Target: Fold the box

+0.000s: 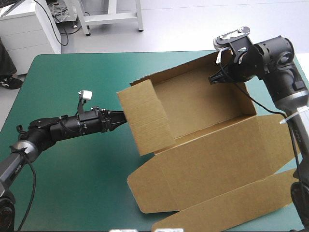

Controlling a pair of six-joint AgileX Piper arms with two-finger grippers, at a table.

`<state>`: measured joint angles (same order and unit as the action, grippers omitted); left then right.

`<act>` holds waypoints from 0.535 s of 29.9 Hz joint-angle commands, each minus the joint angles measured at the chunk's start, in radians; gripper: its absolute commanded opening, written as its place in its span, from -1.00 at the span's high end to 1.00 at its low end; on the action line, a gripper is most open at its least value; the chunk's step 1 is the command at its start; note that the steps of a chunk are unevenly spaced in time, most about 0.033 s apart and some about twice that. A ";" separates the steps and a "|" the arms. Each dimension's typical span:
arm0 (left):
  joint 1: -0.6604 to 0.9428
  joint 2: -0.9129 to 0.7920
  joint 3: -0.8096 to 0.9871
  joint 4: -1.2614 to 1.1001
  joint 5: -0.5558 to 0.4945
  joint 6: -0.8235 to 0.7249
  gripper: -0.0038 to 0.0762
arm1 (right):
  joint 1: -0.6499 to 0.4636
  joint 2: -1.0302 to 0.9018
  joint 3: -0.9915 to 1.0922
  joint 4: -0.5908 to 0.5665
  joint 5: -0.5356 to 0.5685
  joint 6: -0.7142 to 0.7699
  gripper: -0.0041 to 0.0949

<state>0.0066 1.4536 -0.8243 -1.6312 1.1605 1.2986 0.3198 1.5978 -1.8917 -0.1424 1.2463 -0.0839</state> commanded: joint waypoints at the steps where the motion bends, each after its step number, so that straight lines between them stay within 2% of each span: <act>1: -0.061 -0.036 -0.025 -0.173 0.139 0.011 0.17 | 0.000 -0.018 -0.026 -0.007 -0.038 0.009 0.96; 7: -0.081 -0.036 -0.033 -0.173 0.138 -0.028 0.16 | 0.000 0.004 -0.026 -0.007 -0.051 0.009 0.96; 16: -0.081 -0.036 -0.057 -0.173 0.138 -0.147 -0.06 | 0.000 0.030 -0.026 -0.009 -0.066 0.009 0.96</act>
<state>-0.0672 1.4527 -0.8341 -1.6692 1.1681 1.1975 0.3198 1.6609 -1.8917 -0.1459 1.2327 -0.0839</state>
